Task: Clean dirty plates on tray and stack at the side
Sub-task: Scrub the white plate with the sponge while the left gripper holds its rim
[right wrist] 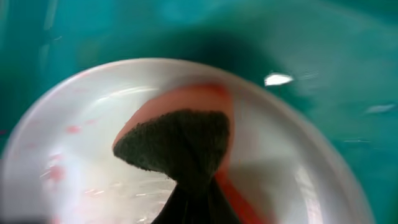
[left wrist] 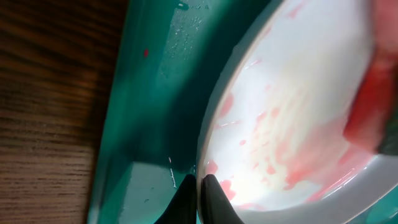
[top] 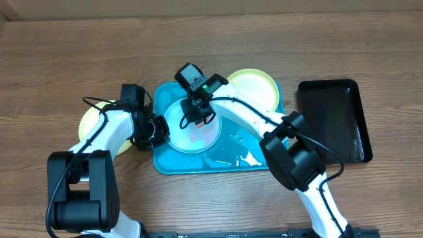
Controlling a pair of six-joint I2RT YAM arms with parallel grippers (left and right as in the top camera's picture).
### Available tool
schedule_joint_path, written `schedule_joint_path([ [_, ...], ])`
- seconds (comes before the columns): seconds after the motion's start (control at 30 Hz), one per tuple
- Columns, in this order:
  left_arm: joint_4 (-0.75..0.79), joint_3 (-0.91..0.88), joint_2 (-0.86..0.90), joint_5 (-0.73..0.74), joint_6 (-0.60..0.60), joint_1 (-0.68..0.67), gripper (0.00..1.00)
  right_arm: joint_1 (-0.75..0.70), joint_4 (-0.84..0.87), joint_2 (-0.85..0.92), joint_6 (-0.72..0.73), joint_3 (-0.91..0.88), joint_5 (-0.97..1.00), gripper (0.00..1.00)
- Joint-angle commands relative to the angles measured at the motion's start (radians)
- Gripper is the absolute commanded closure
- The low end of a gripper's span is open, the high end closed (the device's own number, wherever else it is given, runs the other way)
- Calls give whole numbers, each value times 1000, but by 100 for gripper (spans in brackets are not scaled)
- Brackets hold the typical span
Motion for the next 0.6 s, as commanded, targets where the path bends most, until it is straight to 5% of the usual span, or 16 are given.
schedule_joint_path([
  [0.0, -3, -3, 0, -5, 31, 5, 96, 9, -16, 30, 4, 6, -287, 96],
  [0.3, -3, -3, 0, -5, 31, 6, 96, 23, -230, 31, -106, 7, -386, 96],
  [0.57, -4, -3, 0, -5, 31, 5, 96, -27, -336, 31, -69, 21, 104, 96],
])
